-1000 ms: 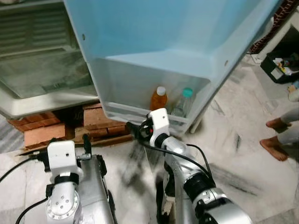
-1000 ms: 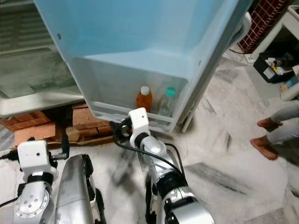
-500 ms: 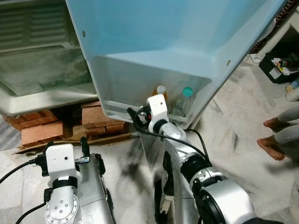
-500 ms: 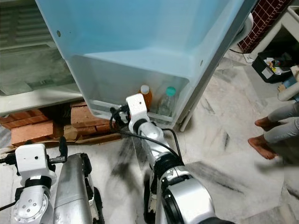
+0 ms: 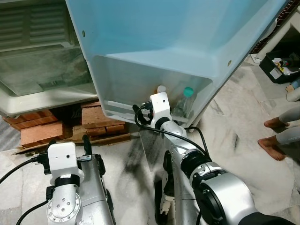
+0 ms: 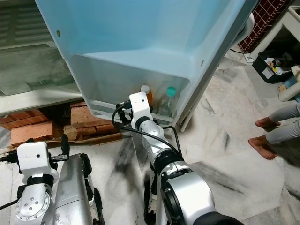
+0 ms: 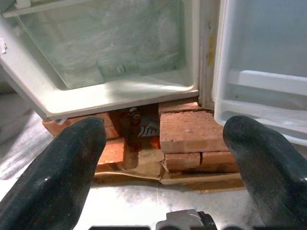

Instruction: Restocking fridge

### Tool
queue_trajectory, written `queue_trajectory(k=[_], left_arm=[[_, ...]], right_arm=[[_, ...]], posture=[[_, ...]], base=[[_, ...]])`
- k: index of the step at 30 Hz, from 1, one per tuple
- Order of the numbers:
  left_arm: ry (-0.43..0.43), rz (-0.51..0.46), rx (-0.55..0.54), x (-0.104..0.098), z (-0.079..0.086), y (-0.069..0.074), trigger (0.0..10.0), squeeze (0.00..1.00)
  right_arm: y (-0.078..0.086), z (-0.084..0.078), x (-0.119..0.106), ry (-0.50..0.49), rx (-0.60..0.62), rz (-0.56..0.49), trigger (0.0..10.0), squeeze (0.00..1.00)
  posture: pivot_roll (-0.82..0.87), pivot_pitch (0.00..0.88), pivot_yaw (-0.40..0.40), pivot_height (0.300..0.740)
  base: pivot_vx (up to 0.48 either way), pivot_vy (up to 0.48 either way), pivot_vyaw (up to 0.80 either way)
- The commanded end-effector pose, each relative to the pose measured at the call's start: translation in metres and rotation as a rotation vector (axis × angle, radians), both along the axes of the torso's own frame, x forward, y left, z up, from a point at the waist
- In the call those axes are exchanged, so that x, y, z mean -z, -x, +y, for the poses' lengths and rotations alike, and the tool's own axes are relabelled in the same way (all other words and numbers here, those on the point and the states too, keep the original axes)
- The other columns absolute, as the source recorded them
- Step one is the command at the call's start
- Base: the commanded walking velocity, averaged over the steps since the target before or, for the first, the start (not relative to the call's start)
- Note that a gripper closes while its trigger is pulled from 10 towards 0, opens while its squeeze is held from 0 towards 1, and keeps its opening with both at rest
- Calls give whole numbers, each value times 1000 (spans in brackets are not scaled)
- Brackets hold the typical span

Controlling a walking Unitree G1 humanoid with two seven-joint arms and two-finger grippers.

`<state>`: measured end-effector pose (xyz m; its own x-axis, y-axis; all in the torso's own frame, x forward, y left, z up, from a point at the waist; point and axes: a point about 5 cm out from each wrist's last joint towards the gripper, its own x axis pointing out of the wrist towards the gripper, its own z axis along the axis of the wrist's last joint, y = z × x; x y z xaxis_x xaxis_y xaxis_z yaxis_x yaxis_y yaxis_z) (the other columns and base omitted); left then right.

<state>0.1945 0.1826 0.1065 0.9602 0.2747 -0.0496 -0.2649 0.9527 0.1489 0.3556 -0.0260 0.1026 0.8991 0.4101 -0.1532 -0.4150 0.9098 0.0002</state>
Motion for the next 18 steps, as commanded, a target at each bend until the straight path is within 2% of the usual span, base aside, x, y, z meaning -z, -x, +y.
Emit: queue_trajectory(k=[1,11,15,18], left_arm=[[-11,33,-9,5,1,3,10000,0],[-19,32,-14,5,2,1,10000,0],[-19,32,-17,5,3,2,10000,0],[-19,31,-15,5,4,1,10000,0]], right_arm=[[1,8,0,-2,-7,8,10000,0],[-2,-16,5,53,61,-13,10000,0],[-3,-28,6,38,76,-30,10000,0],[-2,-33,6,-14,55,-31,10000,0]], posture=[[150,264,-99,522],[149,255,-98,522],[146,252,-98,522],[139,246,-95,522]], base=[[0,0,0],[0,0,0],[0,0,0],[0,0,0]])
